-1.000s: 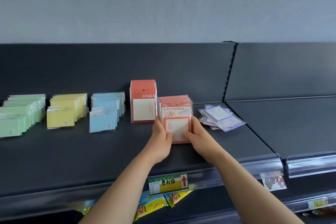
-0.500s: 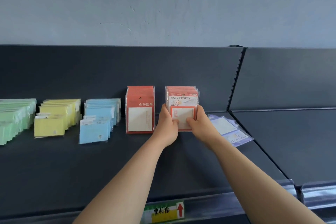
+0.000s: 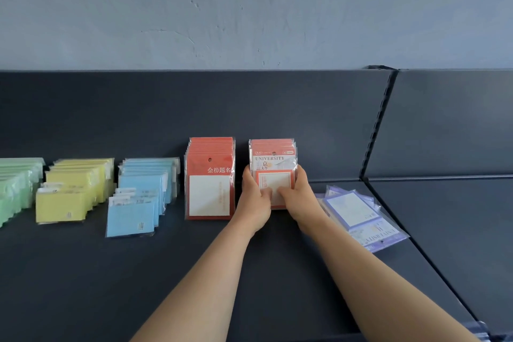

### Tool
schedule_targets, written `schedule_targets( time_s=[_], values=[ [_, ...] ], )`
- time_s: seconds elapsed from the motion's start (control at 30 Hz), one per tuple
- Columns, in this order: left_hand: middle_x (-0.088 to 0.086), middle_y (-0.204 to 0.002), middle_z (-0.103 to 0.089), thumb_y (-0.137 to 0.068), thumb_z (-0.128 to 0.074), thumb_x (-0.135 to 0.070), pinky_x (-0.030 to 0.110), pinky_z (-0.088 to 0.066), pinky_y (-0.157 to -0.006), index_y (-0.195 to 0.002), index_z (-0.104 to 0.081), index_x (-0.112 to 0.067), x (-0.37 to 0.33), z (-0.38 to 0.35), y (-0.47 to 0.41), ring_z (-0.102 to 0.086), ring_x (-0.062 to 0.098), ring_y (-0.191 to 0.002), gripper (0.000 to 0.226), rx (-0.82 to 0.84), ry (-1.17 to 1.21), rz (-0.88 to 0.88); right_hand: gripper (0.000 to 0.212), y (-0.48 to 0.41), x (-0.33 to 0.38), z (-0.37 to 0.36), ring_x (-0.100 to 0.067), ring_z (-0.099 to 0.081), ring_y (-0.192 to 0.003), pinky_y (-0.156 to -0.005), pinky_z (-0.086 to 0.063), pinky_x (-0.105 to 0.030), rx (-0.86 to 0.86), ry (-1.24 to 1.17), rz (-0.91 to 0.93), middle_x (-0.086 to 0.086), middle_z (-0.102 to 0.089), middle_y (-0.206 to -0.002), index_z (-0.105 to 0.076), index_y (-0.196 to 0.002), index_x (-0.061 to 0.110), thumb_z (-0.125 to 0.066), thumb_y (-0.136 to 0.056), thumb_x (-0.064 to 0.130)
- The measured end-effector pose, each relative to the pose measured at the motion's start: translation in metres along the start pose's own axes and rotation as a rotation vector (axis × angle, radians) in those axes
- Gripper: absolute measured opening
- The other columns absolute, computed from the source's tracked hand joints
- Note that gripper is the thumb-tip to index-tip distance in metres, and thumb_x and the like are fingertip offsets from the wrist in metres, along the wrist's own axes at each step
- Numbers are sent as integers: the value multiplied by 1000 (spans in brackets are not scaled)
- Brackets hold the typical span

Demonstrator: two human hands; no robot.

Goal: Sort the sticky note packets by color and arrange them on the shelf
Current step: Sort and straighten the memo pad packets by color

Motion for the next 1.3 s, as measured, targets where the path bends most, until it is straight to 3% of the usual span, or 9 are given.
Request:
schedule_targets(
  time_s=[0.1, 0.23, 0.43, 0.67, 0.8, 1.1, 1.3],
  values=[
    [-8, -145, -42, -99, -44, -10, 21, -34, -96, -151, -9, -28, 1, -1, -1, -41, 4, -113, 65, 11, 0, -4, 51, 0, 0, 0, -2, -59, -102, -74, -52, -18, 10, 12, 20, 12, -60, -114, -38, -120, 32, -45, -87, -7],
    [-8, -149, -37, -99, -49, -18, 24, -34, -101, -152, -7, -28, 4, -1, -2, -41, 11, -130, 69, 3, -20, -7, 45, 0, -1, 7, -4, -59, -107, -78, -50, -18, -34, 58, 53, 13, -60, -114, -42, -119, 30, -57, -87, 2],
    [-6, -155, -30, -99, -49, -22, 35, -33, -111, -153, 0, -27, 4, 1, 2, -35, 15, -138, 73, -6, -49, 6, 48, 3, -4, 13, -11, -55, -117, -99, -49, -37, -51, 123, 49, 8, -57, -126, -41, -129, 25, -61, -89, 10],
    [-5, -158, -23, -100, -48, -28, 35, -30, -112, -154, 7, -25, 2, 3, 7, -28, 17, -143, 76, -20, -72, 22, 45, 3, -7, 13, -9, -57, -114, -99, -50, -38, -63, 118, 48, 9, -59, -125, -43, -131, 25, -61, -91, 17],
    [-5, -159, -19, -101, -45, -31, 36, -30, -112, -154, 10, -24, -1, 5, 11, -26, 18, -144, 76, -29, -83, 24, 59, 0, -13, 14, -15, -57, -119, -97, -51, -45, -89, 66, 17, 7, -57, -131, -36, -139, 23, -63, -88, 32],
    [-5, -160, -17, -102, -45, -29, 36, -30, -112, -153, 11, -24, -1, 3, 13, -25, 18, -144, 76, -24, -81, 32, 33, 4, -6, 11, -7, -60, -108, -89, -53, -29, -47, 36, 61, 11, -62, -120, -47, -129, 27, -52, -97, 21],
    [-4, -159, -20, -102, -44, -28, 34, -32, -110, -154, 10, -23, -2, 1, 15, -28, 18, -143, 75, 0, -87, 32, 33, 2, -6, 9, -7, -60, -109, -93, -53, -32, -45, 39, 65, 11, -63, -120, -48, -130, 27, -49, -98, 21]
  ],
)
Point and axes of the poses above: each hand's wrist, its own y-axis away from the middle knuckle, its own z-axis out of the back of the hand, x = y × z, the point moved 5 cm from there along -y, towards the middle knuckle
